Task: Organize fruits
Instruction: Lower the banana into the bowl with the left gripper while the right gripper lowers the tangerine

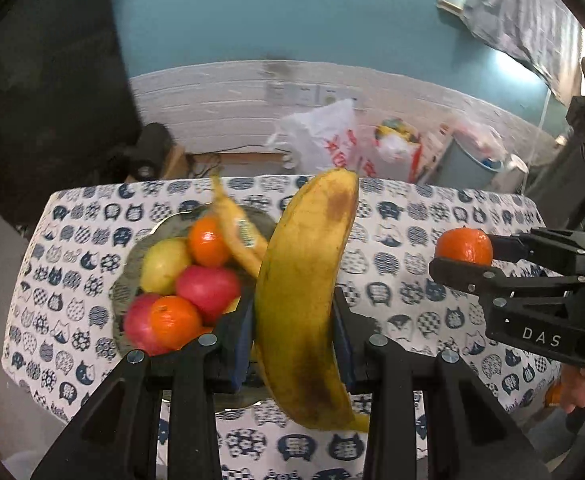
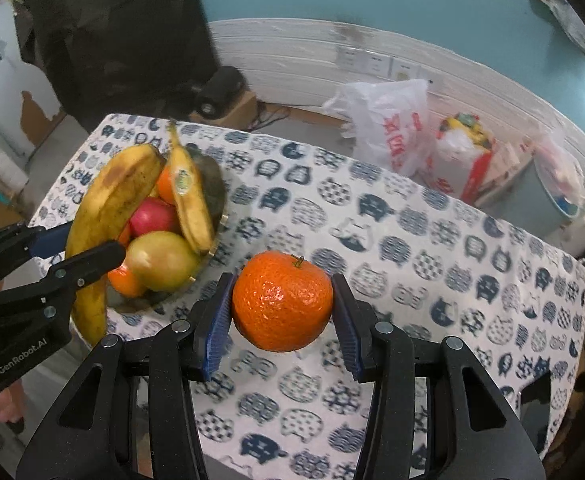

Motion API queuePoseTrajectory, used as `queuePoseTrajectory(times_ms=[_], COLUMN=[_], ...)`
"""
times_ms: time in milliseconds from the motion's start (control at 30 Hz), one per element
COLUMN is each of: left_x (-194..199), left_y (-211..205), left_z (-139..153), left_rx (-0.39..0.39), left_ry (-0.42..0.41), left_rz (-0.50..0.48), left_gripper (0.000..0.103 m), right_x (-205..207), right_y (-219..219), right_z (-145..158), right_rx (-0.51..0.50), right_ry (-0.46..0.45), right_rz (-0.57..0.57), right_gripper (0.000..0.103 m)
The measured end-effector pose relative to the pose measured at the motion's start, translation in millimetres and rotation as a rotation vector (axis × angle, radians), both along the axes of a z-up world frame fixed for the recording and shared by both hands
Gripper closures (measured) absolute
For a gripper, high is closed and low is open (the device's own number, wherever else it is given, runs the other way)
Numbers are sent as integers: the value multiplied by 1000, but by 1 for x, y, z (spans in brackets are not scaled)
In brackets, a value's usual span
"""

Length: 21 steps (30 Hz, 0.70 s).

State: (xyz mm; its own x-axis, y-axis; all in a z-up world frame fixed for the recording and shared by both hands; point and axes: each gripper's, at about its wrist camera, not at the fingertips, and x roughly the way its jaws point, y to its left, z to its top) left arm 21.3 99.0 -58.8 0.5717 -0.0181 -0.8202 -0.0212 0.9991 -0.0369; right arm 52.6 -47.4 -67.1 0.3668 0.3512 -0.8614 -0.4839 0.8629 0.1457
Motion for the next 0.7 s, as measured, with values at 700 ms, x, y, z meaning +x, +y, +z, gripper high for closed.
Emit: queuePoseTrajectory(times_ms=[700], left_x=[2], left_y=[123], left_z=[-28], left_rx=[-31], left_ry=[66], left_rz=[197], left_gripper=[68], right_x=[19], right_y=[118], right_z=[-20], right_rx=[19], right_ry=[60], right_rz=[136], right_gripper=[57])
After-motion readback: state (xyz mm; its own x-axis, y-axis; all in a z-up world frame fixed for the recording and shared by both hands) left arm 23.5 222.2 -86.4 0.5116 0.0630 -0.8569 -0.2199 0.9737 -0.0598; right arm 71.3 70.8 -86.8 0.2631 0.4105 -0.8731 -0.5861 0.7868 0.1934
